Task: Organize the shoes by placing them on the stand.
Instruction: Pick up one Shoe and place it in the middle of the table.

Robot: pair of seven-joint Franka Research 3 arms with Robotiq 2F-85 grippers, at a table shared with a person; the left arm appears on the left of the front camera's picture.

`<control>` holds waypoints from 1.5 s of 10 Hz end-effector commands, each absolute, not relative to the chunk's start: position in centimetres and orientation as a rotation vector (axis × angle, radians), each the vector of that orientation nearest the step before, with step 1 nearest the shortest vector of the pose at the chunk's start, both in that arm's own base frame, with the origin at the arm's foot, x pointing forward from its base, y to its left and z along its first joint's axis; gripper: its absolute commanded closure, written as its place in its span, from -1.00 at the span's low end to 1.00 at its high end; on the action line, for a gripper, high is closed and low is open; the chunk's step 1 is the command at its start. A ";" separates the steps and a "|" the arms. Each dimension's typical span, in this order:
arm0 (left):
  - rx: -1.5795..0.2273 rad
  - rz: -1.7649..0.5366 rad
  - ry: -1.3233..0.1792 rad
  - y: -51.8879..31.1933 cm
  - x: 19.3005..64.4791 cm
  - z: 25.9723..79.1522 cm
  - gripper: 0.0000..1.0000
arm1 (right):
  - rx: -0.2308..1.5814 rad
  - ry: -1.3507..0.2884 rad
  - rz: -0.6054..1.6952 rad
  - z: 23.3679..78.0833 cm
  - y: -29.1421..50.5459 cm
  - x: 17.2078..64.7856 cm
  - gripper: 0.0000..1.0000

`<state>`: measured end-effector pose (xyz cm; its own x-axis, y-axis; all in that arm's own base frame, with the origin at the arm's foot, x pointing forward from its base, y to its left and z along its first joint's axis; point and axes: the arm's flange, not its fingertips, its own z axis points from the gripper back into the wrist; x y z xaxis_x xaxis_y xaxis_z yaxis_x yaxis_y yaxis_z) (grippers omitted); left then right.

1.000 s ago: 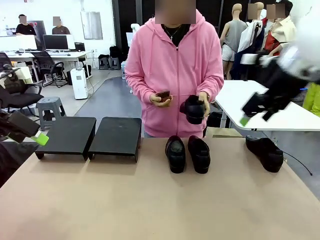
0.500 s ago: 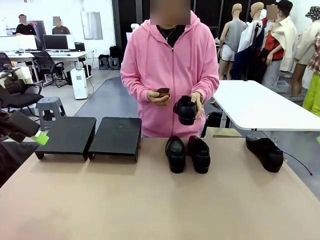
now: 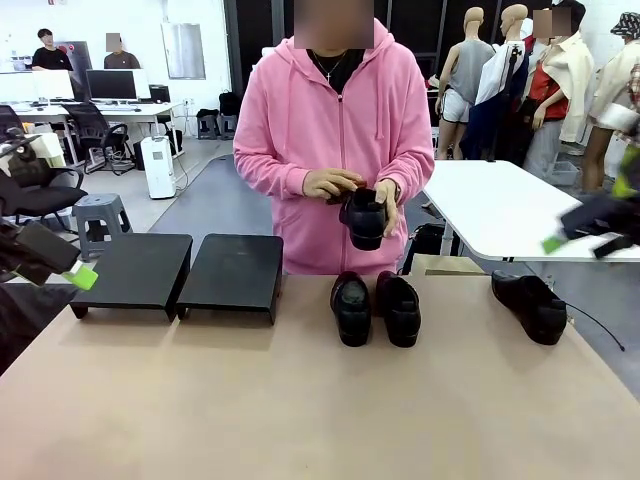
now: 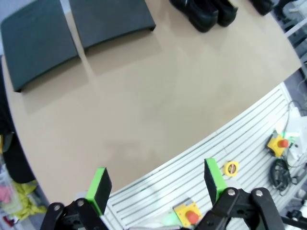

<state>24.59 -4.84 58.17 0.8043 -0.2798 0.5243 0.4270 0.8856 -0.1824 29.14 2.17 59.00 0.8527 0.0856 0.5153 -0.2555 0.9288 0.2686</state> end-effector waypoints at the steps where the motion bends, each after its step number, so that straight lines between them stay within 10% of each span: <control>1: -0.320 -0.384 -0.518 -4.9 24.8 58.1 -1.00 | 0.289 -0.518 0.210 60.6 8.9 36.9 -1.00; 4: -0.320 -0.384 -0.518 -4.9 24.8 58.1 -1.00 | 0.239 -0.489 0.262 60.0 12.1 40.6 -1.00; 11: -0.320 -0.384 -0.518 -4.9 24.8 58.1 -1.00 | 0.350 -0.472 0.211 58.2 -2.4 24.9 -1.00; 15: -0.320 -0.384 -0.518 -4.9 24.8 58.1 -1.00 | 0.288 -0.405 0.327 58.7 1.4 30.5 -1.00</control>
<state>24.70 -4.84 58.24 0.8048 -0.2794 0.5236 0.4266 0.8858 -0.1829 27.48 -0.15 57.48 0.8867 0.1793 0.4262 -0.3053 0.9193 0.2485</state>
